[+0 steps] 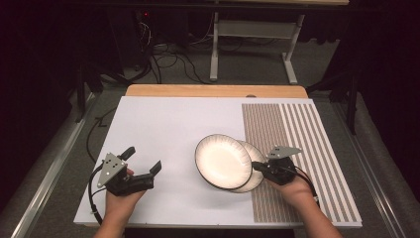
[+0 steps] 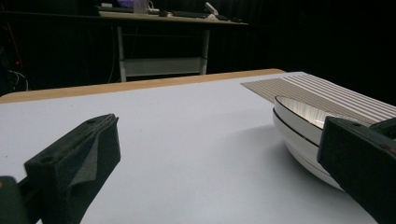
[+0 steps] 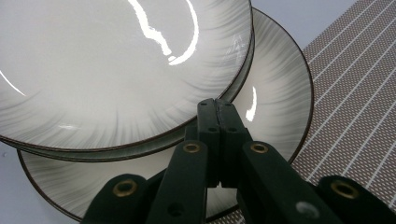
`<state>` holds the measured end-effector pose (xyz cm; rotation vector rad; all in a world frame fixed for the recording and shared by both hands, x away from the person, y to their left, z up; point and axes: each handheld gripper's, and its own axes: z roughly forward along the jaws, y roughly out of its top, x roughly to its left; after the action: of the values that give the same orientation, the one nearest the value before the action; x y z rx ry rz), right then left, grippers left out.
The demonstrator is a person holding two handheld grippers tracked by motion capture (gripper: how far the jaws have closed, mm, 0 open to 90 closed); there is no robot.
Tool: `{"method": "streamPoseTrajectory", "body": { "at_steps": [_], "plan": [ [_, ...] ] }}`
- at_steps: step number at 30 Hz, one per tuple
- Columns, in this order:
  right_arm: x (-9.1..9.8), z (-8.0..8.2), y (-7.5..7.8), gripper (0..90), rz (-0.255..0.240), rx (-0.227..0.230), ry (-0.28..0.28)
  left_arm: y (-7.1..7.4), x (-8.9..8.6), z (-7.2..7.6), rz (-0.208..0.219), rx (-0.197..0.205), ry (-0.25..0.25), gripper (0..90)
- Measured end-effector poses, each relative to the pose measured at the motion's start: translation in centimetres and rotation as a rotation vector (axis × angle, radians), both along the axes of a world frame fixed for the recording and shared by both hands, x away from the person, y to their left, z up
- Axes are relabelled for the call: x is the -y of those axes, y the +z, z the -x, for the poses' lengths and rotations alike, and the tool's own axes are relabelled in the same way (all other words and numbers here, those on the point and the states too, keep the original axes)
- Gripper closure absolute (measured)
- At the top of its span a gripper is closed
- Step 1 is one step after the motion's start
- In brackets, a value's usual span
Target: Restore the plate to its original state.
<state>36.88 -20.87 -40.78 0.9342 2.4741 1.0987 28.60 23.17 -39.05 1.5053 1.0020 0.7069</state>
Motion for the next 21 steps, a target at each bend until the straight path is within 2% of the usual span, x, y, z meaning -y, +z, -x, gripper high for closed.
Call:
{"method": "streamPoseTrajectory", "body": {
  "at_steps": [10,15,21],
  "plan": [
    [-0.01,0.01,0.02,90.0,0.004,0.002,-0.001,0.01,0.61,-0.06,0.015,-0.008,-0.035,0.3],
    [-0.05,0.06,0.03,90.0,0.005,0.001,-0.005,-0.12,0.81,-0.14,0.003,-0.022,-0.056,0.6],
    [-0.05,0.06,0.02,90.0,0.005,0.001,-0.005,-0.22,1.01,-0.16,-0.001,-0.022,-0.057,0.6]
  ]
}}
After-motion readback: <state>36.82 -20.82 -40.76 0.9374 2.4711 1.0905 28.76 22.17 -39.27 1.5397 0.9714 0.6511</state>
